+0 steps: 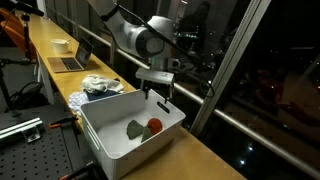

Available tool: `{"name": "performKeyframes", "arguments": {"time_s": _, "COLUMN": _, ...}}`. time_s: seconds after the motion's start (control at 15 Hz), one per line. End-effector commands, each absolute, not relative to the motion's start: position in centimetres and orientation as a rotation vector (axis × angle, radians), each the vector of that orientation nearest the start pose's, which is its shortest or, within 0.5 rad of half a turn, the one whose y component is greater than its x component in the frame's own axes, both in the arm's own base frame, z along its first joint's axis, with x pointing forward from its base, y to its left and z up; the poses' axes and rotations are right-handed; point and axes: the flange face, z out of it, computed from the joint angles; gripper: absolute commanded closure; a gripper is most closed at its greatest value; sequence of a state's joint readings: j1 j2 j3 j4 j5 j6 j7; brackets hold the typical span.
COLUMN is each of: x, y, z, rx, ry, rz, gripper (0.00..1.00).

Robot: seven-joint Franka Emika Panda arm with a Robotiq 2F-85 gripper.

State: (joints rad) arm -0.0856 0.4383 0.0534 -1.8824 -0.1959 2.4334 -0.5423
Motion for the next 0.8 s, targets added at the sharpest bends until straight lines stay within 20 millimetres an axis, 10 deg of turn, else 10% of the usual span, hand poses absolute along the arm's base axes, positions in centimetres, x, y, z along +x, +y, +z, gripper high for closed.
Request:
{"name": "performKeyframes", "arguments": {"time_s": 0.0, "x": 67.1, "y": -4.3, "z": 26.0, "rx": -3.080, "ry": -1.018, "rz": -0.134, "gripper": 0.00}}
{"name": "performKeyframes", "arguments": {"time_s": 0.73, "x": 66.6, "y": -4.2, "z": 16.9, "rx": -3.059, "ry": -1.013, "rz": -0.075, "gripper": 0.00}}
